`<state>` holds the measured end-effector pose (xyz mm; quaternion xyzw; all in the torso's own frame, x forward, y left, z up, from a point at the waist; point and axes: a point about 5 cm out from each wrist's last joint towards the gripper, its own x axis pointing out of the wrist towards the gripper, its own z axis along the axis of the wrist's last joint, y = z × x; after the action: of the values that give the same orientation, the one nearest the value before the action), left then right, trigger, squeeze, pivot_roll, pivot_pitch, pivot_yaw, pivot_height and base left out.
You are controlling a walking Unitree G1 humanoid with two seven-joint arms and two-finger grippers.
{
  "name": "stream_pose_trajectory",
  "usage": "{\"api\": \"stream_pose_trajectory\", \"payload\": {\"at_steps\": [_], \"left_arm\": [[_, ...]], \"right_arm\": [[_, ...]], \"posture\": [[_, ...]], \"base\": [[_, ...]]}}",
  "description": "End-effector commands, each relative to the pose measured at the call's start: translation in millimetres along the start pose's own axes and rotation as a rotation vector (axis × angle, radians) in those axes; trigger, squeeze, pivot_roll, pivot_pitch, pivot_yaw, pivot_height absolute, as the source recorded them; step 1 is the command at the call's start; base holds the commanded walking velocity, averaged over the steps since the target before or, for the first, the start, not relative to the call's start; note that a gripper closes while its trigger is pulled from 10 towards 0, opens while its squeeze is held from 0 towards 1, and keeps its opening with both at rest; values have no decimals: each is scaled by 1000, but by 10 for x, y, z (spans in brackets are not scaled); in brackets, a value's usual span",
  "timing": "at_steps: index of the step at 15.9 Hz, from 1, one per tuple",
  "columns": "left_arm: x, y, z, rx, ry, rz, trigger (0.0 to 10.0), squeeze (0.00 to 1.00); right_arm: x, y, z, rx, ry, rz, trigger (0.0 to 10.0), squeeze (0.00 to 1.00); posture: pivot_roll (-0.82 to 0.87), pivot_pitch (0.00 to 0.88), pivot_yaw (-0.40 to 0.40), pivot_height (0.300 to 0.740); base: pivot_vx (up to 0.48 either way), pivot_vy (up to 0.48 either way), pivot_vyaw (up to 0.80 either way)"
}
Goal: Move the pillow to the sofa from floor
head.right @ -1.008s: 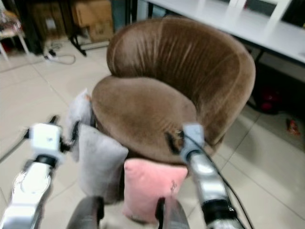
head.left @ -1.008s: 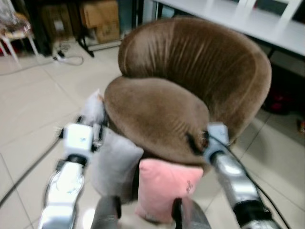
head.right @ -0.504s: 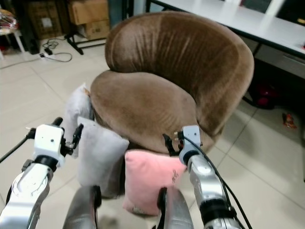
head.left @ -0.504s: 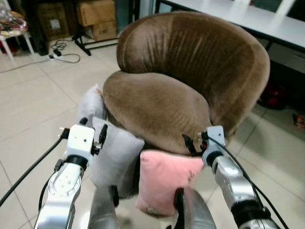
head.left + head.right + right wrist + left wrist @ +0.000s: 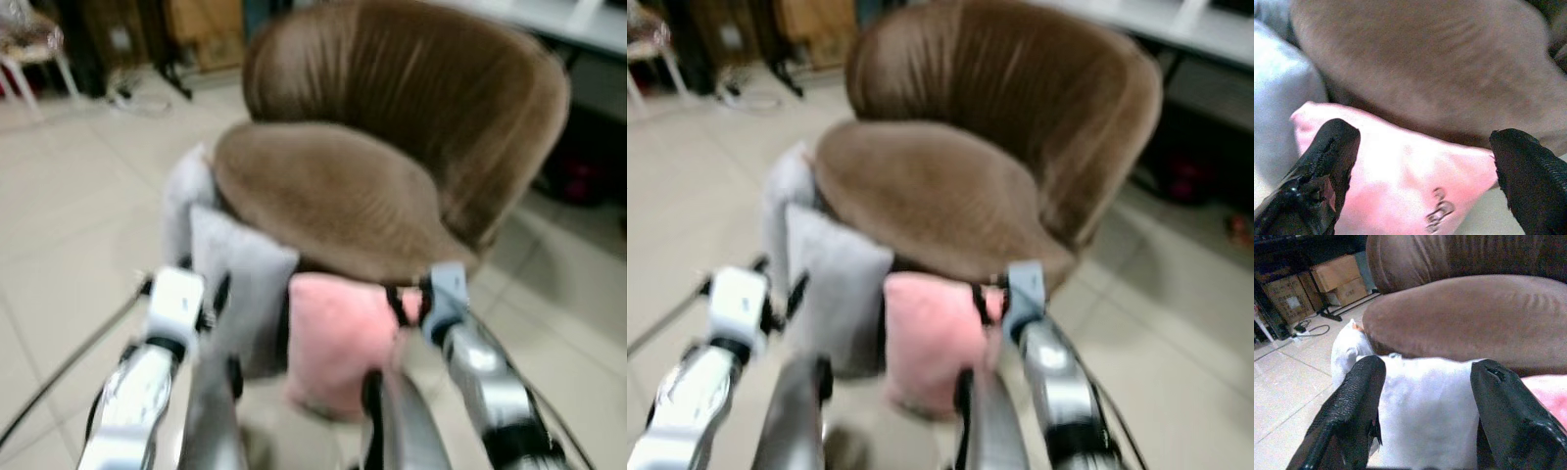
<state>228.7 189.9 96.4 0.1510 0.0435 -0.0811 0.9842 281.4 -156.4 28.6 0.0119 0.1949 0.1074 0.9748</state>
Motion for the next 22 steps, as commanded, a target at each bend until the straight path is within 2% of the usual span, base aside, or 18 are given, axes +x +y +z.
{"api": "stream_pose_trajectory", "payload": {"at_steps": [1, 2, 3, 5, 7, 8, 9, 11, 13, 15, 16, 17, 18, 19, 20, 22], "left_arm": [[-2, -37, 77, 7, -24, -42, 10000, 0], [-13, -59, 92, 3, -28, -63, 10000, 0], [-6, -68, 91, 4, -29, -66, 10000, 0], [-28, -134, 101, -5, -28, -125, 10000, 0], [-170, -192, 82, -1, -1, -224, 10000, 0], [-222, -188, 88, -4, 3, -228, 10000, 0], [-289, -196, 75, -1, 19, -237, 10000, 0], [-376, -194, 90, 4, 35, -237, 10000, 0], [-435, -196, 121, 17, 39, -235, 10000, 0], [-593, -225, 176, 19, 58, -278, 10000, 0], [-669, -207, 175, 27, 76, -289, 10000, 0], [-711, -196, 181, 36, 84, -300, 10000, 0], [-713, -188, 183, 37, 86, -301, 10000, 0], [-695, -203, 160, 31, 87, -296, 10000, 0], [-624, -204, 182, 9, 58, -242, 10000, 0], [-496, -144, 210, -55, 32, -101, 10000, 0]], "right_arm": [[-12, -17, 182, -31, -45, 8, 10000, 0], [-12, 20, 263, -31, -62, 43, 10000, 0], [-1, 46, 323, -31, -86, 64, 10000, 1000], [64, 94, 351, -101, -52, 126, 10000, 1000], [183, 115, 283, -227, 60, 172, 10000, 1000], [244, 96, 265, -246, 81, 149, 10000, 1000], [288, 78, 241, -238, 93, 113, 10000, 1000], [334, 91, 245, -96, 71, 69, 10000, 1000], [356, 208, 164, -71, 74, 97, 10000, 1000], [408, 347, 175, -8, 38, 86, 10000, 1000], [434, 402, 189, 21, 21, 68, 10000, 1000], [447, 428, 176, -10, 25, 35, 10000, 1000], [472, 433, 244, 23, -9, -6, 10000, 1000], [463, 413, 322, 102, -63, 5, 10000, 0], [354, 306, 452, 96, -174, 31, 10000, 0], [35, 143, 490, 97, -236, 47, 10000, 0]], "posture": [[62, 0, -95, 496], [54, 0, -100, 496], [52, 0, -106, 496], [65, 0, -135, 496], [60, 23, -145, 496], [58, 48, -140, 496], [50, 92, -128, 496], [41, 126, -100, 496], [52, 160, -80, 496], [90, 240, -73, 496], [104, 253, -68, 496], [109, 260, -63, 496], [102, 253, -60, 496], [86, 198, -65, 496], [69, 144, -66, 496], [52, 72, -73, 496]], "base": [[0, 0, 0], [0, 0, 0], [0, 0, 0], [0, 0, 0], [0, 0, 0], [0, 0, 0], [0, 0, 0], [0, 0, 0], [0, 0, 0], [0, 0, 0], [0, 0, 0], [0, 0, 0], [0, 0, 0], [0, 0, 0], [0, 0, 0], [0, 0, 0]]}}
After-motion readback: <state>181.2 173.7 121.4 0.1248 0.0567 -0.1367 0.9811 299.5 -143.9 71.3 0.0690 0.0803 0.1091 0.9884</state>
